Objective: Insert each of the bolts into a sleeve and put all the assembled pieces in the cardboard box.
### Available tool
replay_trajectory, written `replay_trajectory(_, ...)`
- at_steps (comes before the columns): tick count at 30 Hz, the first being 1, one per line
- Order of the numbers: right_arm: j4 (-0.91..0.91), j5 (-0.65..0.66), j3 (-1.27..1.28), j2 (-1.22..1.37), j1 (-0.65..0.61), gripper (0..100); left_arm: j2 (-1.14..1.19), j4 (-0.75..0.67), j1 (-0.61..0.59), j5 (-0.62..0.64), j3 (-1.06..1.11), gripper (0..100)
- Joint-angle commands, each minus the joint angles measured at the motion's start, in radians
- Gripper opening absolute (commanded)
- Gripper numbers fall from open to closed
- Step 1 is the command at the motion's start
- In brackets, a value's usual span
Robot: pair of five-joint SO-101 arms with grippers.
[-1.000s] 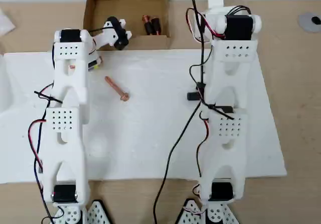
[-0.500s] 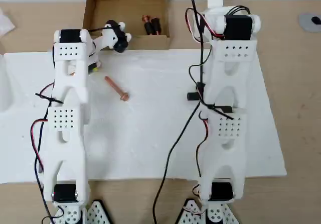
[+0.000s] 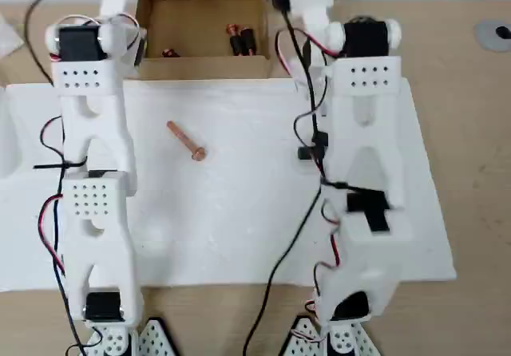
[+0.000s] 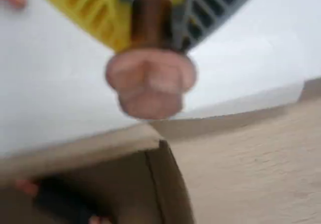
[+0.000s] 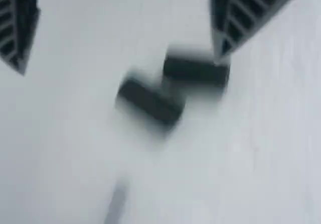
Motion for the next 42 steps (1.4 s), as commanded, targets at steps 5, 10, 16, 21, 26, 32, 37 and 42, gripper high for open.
replay_trajectory(5, 0.015, 0.442, 0.44, -0.22, 0.097, 27.8, -0.274, 0.009, -0.018, 0.308, 0.003, 0)
replay_trajectory(10, 0.012, 0.807, 0.444, -0.206, 0.205, 27.7, -0.46, 0.009, -0.008, 0.387, 0.233, 0)
replay_trajectory(16, -0.04, 0.971, 0.325, -0.186, 0.205, 27.7, -0.78, 0.008, -0.012, 0.446, 0.634, 1)
replay_trajectory(21, -0.043, 1.014, 0.318, -0.159, 0.139, 27.7, -1.09, -0.026, 0.035, 0.454, 1.056, 1)
replay_trajectory(26, -0.049, 1.014, 0.343, -0.091, 0.12, 27.7, -1.446, -0.256, -0.005, 0.454, 1.551, 1)
replay_trajectory(32, -0.121, 1.014, 0.34, 0.028, 0.122, 27.7, -1.865, -0.562, -0.006, 0.454, 2.045, 0)
replay_trajectory(37, -0.129, 1.016, 0.305, 0.124, 0.116, 27.7, -2.077, -0.727, -0.006, 0.454, 2.268, 0)
replay_trajectory(42, -0.127, 1.037, 0.202, 0.228, 0.122, 27.7, -2.183, -0.855, -0.003, 0.451, 2.424, 0)
